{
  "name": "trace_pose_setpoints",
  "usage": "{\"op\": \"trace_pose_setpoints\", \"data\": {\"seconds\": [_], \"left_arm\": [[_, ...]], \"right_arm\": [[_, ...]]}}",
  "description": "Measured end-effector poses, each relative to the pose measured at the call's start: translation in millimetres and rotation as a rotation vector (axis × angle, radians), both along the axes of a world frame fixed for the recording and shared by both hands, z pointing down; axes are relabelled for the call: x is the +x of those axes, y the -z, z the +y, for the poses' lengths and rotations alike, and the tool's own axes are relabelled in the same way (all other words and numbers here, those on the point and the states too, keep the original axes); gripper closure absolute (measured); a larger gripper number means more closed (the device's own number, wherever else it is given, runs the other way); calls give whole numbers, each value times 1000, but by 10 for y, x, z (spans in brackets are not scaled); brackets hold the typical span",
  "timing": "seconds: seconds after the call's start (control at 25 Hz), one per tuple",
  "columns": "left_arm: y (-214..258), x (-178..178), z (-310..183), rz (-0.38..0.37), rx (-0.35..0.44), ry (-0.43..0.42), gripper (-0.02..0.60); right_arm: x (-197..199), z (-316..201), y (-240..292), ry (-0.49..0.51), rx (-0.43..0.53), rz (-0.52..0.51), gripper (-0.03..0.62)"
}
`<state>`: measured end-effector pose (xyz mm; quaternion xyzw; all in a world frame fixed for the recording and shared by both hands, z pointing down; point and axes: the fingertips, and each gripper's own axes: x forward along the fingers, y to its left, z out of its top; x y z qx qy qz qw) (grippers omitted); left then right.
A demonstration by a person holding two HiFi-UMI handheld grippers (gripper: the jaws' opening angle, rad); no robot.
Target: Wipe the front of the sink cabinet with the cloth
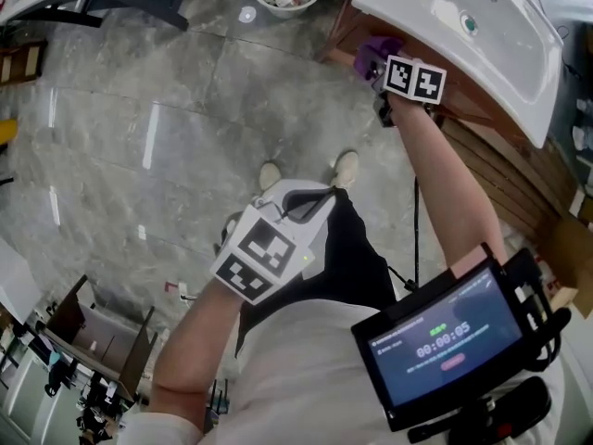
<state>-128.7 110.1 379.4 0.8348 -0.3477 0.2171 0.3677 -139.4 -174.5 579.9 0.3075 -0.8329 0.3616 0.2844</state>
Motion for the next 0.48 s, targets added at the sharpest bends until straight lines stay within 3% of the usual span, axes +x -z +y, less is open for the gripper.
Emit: {"op": "trace_pose_setpoints", "data": {"seconds": [0.32,0.48], "left_arm": [[-20,-194,183,-3,-8,16,575],[-5,-209,259,-5,-10,7,575]], "right_arm": [[-578,122,96,73,18,-36,513],[-670,216,181,78,17,-61,513]]}}
